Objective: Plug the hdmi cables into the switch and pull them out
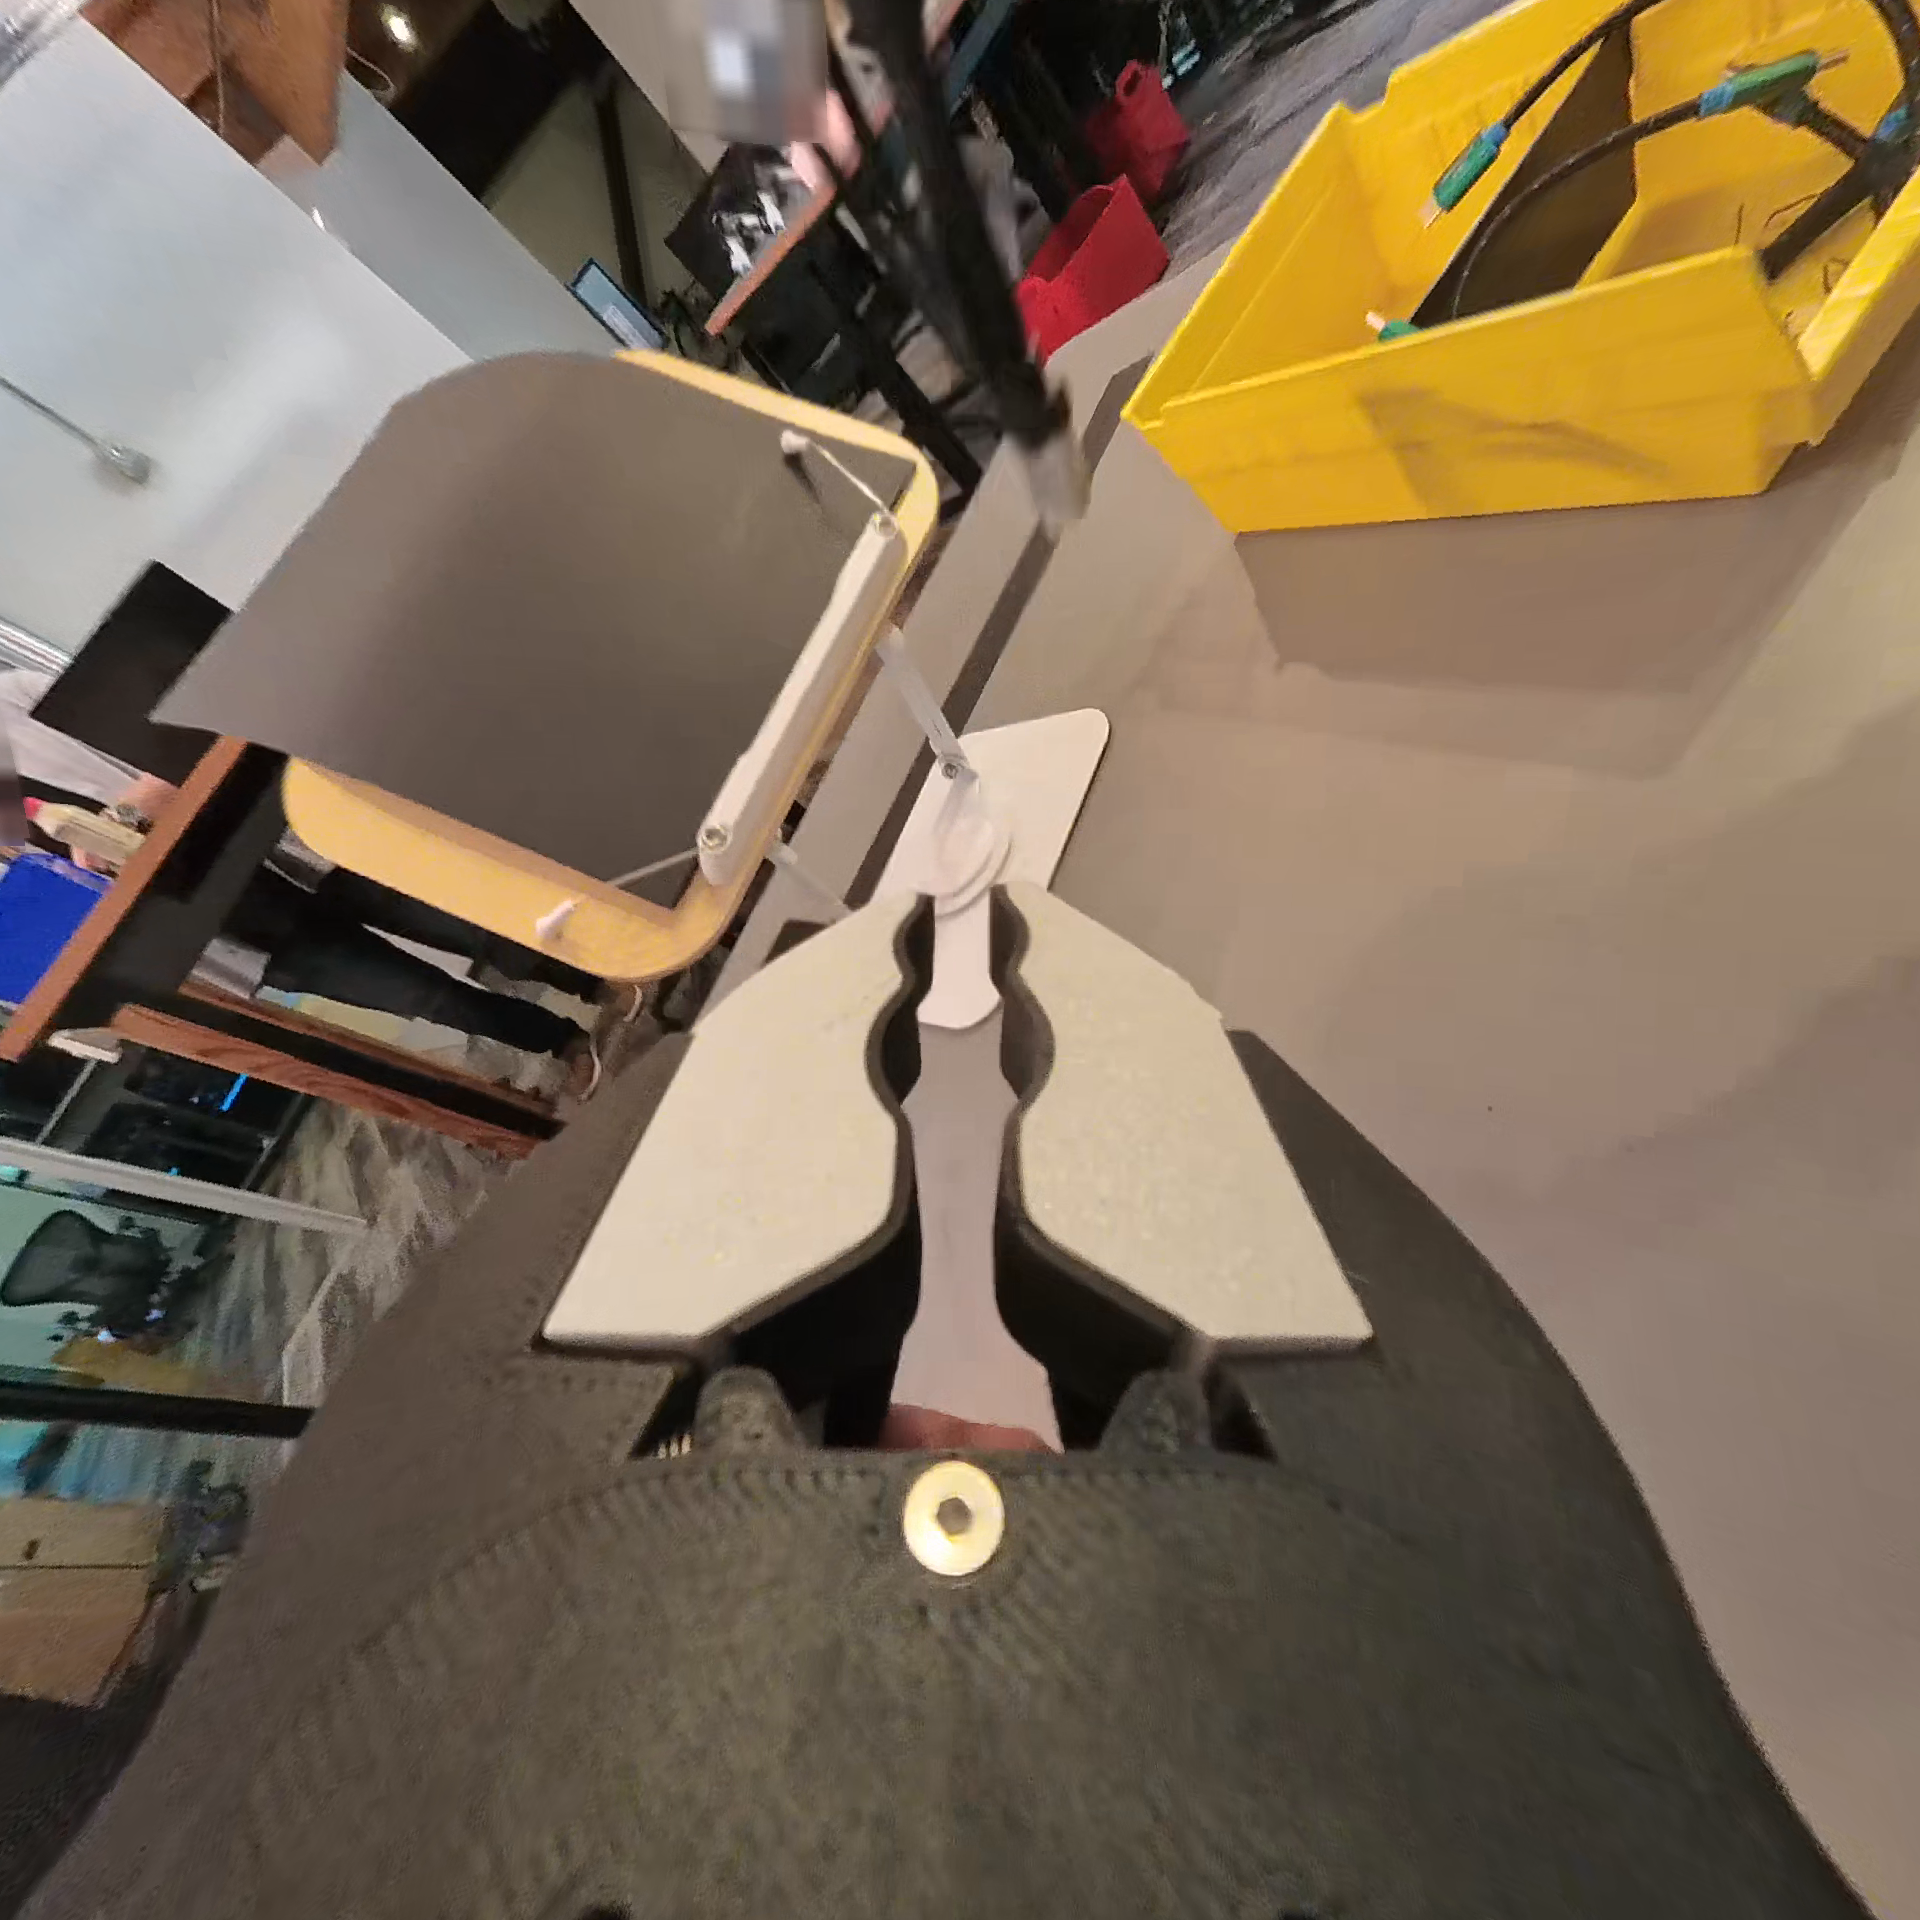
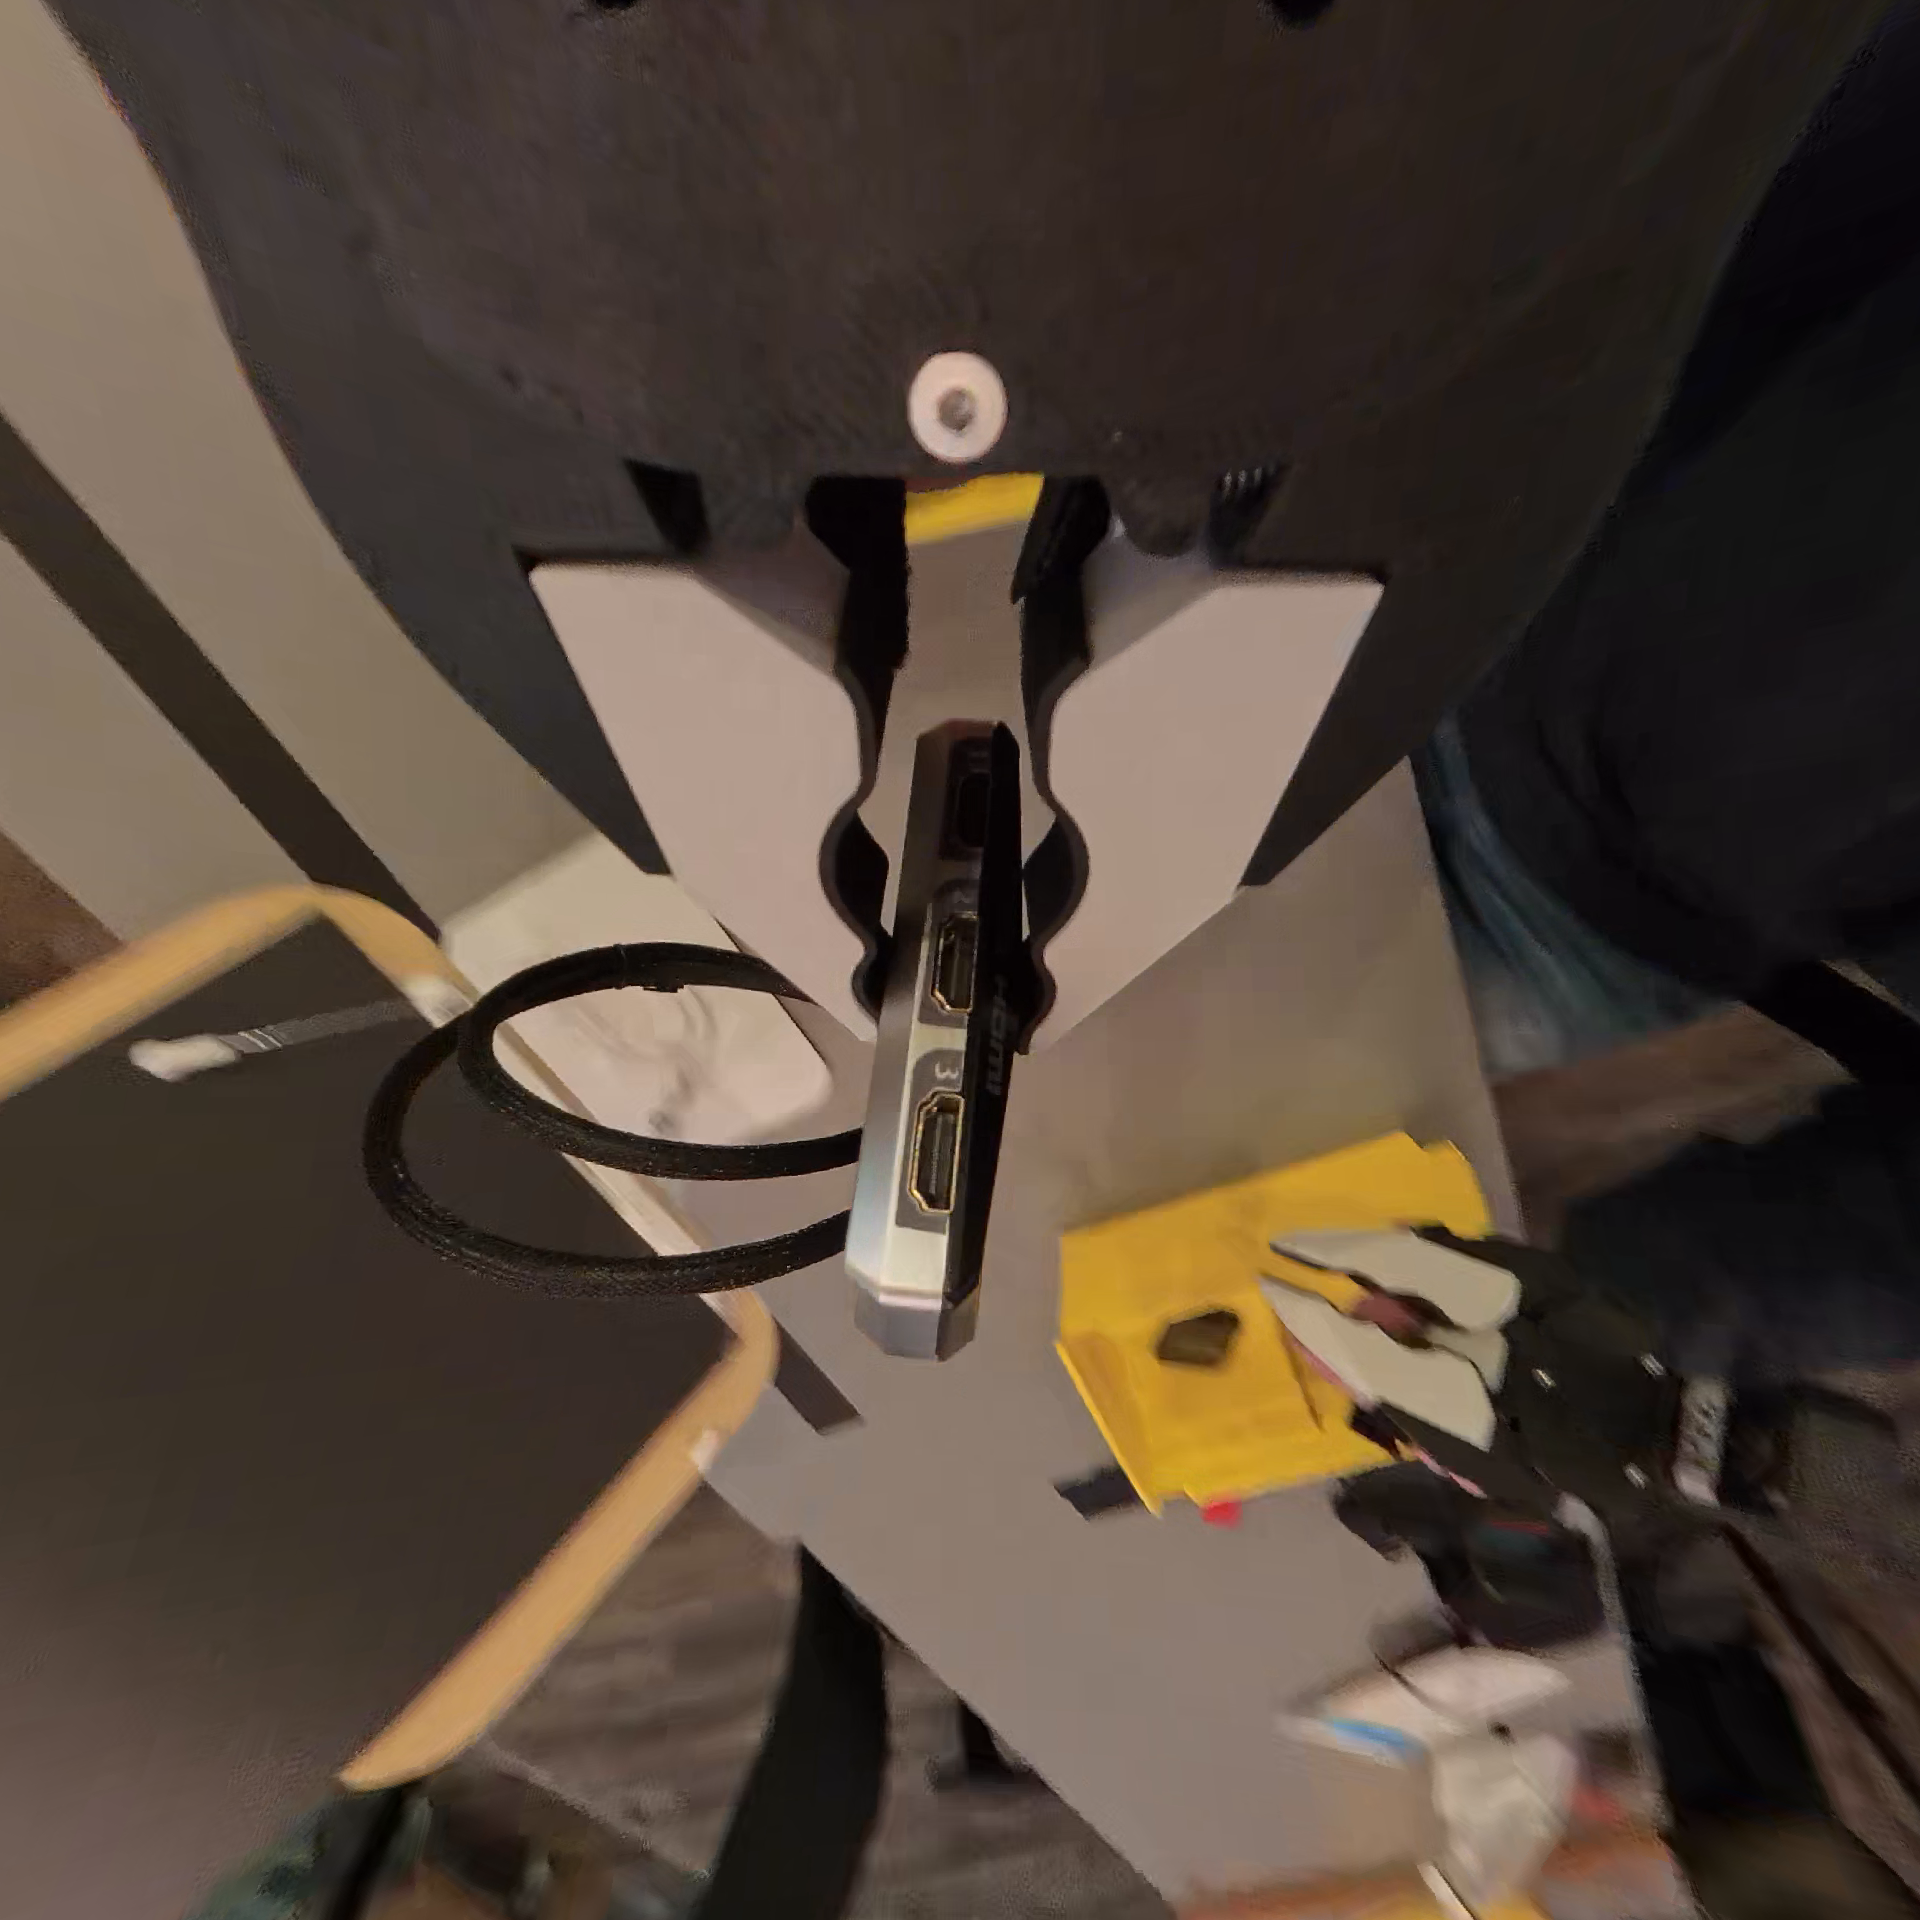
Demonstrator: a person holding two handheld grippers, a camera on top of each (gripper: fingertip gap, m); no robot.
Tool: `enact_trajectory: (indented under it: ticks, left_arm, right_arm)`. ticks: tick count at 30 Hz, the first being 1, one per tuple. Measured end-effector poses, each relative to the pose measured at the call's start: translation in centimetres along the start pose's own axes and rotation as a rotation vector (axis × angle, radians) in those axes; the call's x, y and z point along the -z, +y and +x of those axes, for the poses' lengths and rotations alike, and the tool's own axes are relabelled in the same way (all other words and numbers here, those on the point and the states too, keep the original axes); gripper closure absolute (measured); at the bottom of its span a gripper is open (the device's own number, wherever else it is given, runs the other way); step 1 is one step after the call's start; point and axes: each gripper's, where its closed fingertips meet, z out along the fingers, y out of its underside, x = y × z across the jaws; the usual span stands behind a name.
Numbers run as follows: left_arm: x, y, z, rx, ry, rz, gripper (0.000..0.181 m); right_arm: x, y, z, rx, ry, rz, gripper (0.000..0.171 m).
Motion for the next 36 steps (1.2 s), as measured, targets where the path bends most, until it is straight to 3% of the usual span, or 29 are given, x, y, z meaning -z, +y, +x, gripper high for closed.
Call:
enact_trajectory:
  ticks: [5, 10, 20, 28, 32, 36]
  left_arm:
    - [-1.3, 2.2, 0.9, 0.011, 0.029, -0.052, 0.164]
    - [-1.9, 3.7, 1.6, 0.032, 0.055, -0.082, 0.158]
    - [-2.8, 5.6, 2.7, 0.07, 0.097, -0.117, 0.153]
    - [-3.0, 6.5, 3.4, 0.073, 0.122, -0.138, 0.149]
    - [-3.0, 6.9, 3.6, 0.074, 0.133, -0.148, 0.143]
    - [-2.9, 7.1, 3.6, 0.076, 0.135, -0.158, 0.137]
  right_arm:
    - [5.3, 4.5, 5.7, -0.036, 0.171, -0.299, 0.152]
    - [6.4, 10.6, 10.4, -0.177, 0.231, -0.478, 0.152]
    - [1.8, 20.7, 14.0, -0.352, 0.189, -0.705, 0.152]
    - [-1.5, 25.2, 15.2, -0.411, 0.093, -0.81, 0.152]
    - [-2.1, 28.3, 16.2, -0.476, 0.11, -0.885, 0.134]
    - [-2.1, 27.9, 16.9, -0.438, 0.151, -0.851, 0.106]
